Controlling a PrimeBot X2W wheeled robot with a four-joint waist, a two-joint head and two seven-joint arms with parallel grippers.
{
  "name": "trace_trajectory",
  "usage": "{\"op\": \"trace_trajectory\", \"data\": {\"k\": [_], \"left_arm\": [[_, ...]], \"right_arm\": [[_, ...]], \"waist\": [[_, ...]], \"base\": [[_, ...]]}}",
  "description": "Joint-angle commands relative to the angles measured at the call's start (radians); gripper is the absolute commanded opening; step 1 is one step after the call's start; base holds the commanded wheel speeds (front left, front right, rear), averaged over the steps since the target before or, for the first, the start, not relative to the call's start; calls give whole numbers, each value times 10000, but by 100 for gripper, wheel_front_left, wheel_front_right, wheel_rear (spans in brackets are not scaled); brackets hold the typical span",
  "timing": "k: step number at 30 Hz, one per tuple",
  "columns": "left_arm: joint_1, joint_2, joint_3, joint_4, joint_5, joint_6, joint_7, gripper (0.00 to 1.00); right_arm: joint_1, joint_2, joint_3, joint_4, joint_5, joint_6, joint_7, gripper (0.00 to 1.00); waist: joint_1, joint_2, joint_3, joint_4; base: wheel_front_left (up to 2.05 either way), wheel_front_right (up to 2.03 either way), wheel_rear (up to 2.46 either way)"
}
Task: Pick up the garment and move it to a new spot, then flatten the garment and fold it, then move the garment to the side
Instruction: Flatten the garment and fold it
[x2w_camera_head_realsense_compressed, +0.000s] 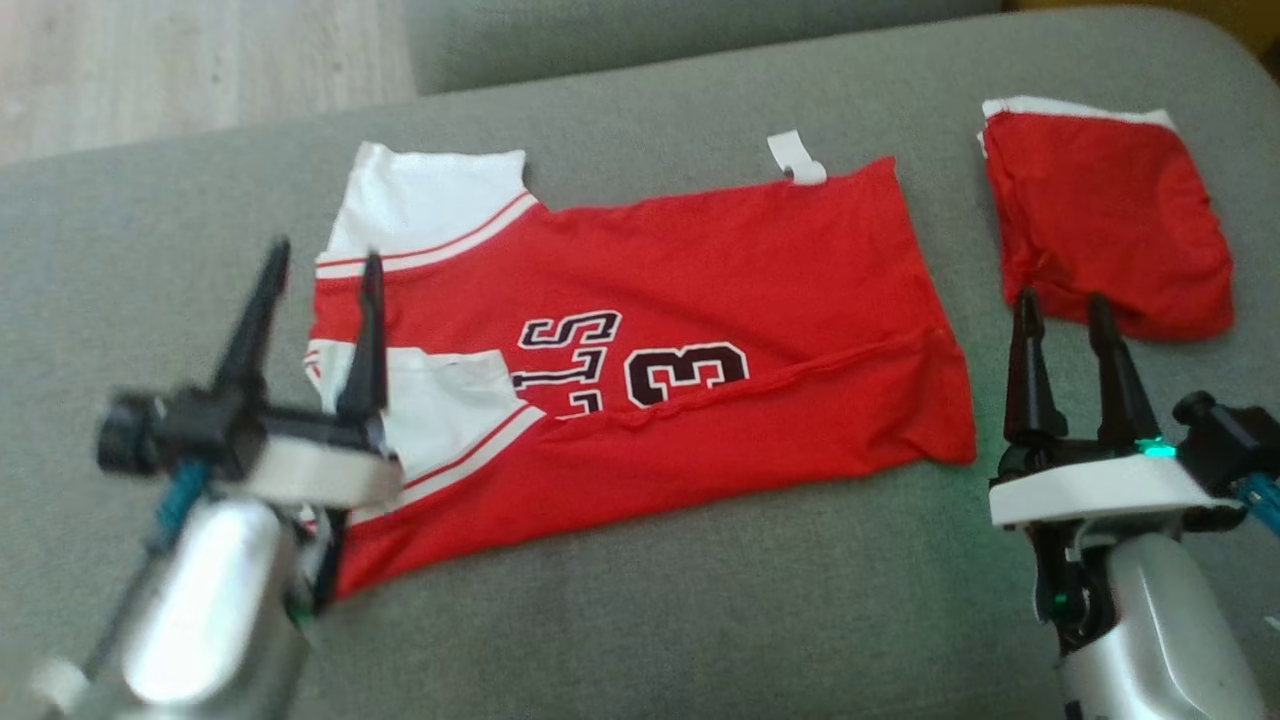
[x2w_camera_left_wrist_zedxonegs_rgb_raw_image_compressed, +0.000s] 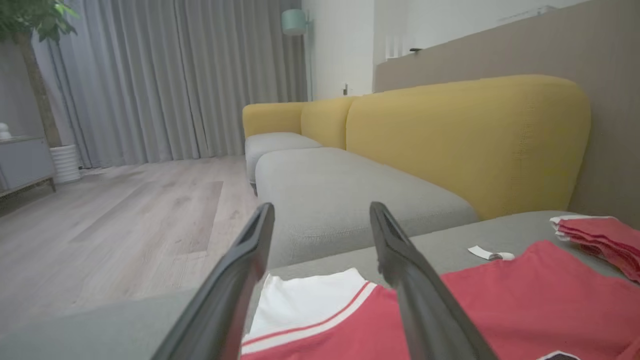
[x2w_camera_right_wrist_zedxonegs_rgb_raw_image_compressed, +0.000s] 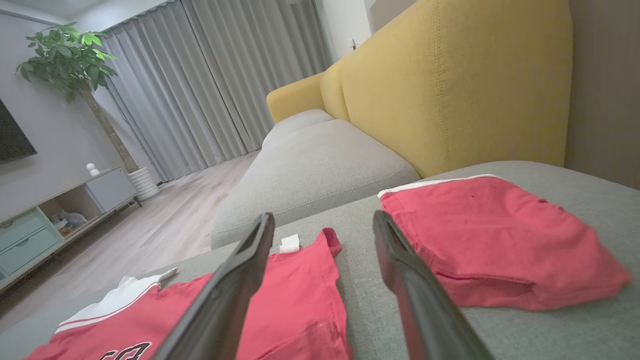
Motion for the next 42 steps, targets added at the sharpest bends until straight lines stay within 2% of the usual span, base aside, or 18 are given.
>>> {"op": "trace_trajectory", "data": {"k": [1, 2, 4, 9, 12, 18, 24, 29, 42], "left_arm": [[-1092, 549, 333, -234, 124, -209, 229, 100], [-1092, 549, 333, -234, 124, -209, 229, 100], [-1906, 833, 246, -169, 142, -558, 823, 100], [-3838, 1612, -92, 596, 289, -1163, 2926, 100], [-4629, 2023, -325, 1521, -102, -1479, 4240, 100], [-5836, 2891, -1224, 3012, -880, -1629, 6181, 100], [-6591, 3545, -1945, 3830, -1678, -1635, 6803, 100], [-7193, 3772, -2074, 4647, -1949, -1636, 6966, 100], [-7968, 3760, -1999, 6453, -2691, -1637, 7859, 100]], "right_arm": [[-396, 15, 184, -451, -39, -7, -104, 100], [-396, 15, 184, -451, -39, -7, -104, 100], [-549, 15, 179, -590, 76, -7, -104, 100], [-940, 15, 208, -1035, 323, -7, -105, 100], [-1115, 15, 333, -1242, 485, -7, -105, 100], [-1281, 15, 476, -1599, 677, -7, -106, 100], [-1386, 15, 591, -1735, 779, -7, -106, 100], [-1461, 15, 749, -1808, 868, -7, -106, 100], [-1463, 15, 808, -2083, 1021, -7, -106, 100]], "waist": [[-1, 0, 353, -286], [-1, 0, 353, -286], [-1, 0, 610, -460], [-1, 0, 1231, -784], [-1, 0, 1552, -1018], [-1, 0, 2215, -1368], [-1, 0, 2694, -1695], [-1, 0, 2964, -1972], [-1, 0, 3369, -2470]], "base": [[0, 0, 0], [0, 0, 0], [0, 0, 0], [0, 0, 0], [0, 0, 0], [0, 0, 0], [0, 0, 0], [0, 0, 0], [0, 0, 0]]}}
